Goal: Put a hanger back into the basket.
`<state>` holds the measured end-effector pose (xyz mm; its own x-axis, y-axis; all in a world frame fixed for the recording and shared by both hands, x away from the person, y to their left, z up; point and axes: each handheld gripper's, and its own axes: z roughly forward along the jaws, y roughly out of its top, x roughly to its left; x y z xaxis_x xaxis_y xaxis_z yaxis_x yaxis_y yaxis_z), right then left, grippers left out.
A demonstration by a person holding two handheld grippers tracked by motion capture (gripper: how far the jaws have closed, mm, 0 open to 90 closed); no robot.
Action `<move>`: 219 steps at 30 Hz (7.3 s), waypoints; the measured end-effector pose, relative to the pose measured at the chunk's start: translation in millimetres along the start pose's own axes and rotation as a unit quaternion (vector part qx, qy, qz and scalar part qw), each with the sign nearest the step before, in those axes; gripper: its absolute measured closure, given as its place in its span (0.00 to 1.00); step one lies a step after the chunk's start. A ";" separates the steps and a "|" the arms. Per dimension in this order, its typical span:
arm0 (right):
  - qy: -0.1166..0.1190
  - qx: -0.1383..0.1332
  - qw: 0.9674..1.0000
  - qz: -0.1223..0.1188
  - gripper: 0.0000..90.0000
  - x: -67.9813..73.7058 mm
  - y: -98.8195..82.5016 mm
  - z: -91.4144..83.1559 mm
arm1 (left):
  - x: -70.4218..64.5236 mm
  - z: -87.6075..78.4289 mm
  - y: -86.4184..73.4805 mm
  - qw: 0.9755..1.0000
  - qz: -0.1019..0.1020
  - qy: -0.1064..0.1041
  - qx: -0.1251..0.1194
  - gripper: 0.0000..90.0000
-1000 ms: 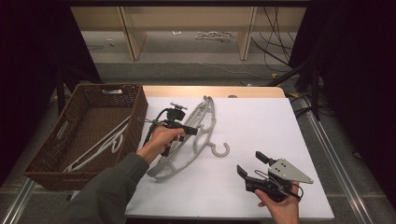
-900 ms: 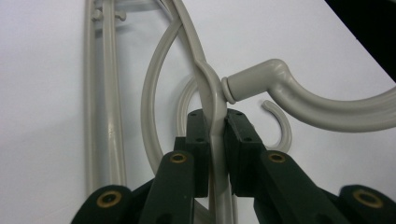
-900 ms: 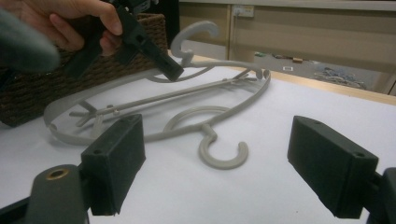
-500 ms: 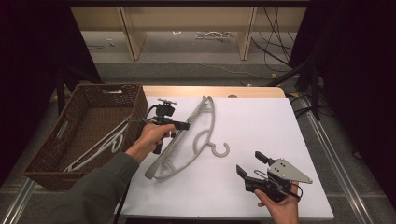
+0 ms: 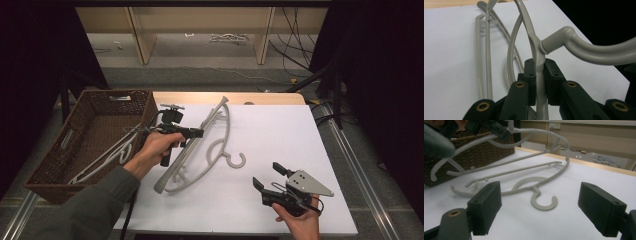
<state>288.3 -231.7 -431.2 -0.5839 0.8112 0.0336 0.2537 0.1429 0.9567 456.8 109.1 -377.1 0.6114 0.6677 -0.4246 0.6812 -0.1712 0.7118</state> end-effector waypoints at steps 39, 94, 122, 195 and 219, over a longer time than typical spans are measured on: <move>-0.001 -0.001 1.000 0.004 0.22 -0.3 -1.5 2.1 | -25.1 -131.8 12.1 0.993 0.088 0.012 -0.081 0.90; 0.001 0.008 1.000 0.001 0.22 0.6 -2.9 5.1 | 110.0 -215.9 -37.8 0.977 0.139 0.147 -0.069 0.90; 0.001 0.019 1.000 0.002 0.22 1.5 -2.1 4.1 | 135.6 -210.6 -72.8 0.976 0.150 0.158 0.005 0.90; 0.008 0.002 1.000 0.004 0.22 3.0 -3.0 7.3 | 71.5 -199.7 -64.9 0.980 0.054 0.166 -0.091 0.28; 0.005 0.006 1.000 0.002 0.22 2.4 -2.5 6.0 | -2.6 -158.7 -56.1 0.981 0.117 0.102 -0.118 0.22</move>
<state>290.9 -226.8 -435.2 -0.5913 0.8054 0.0404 0.2654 0.1471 0.9529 353.1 231.9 -327.1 0.6298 0.7657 -0.1307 0.4051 -0.1802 0.8963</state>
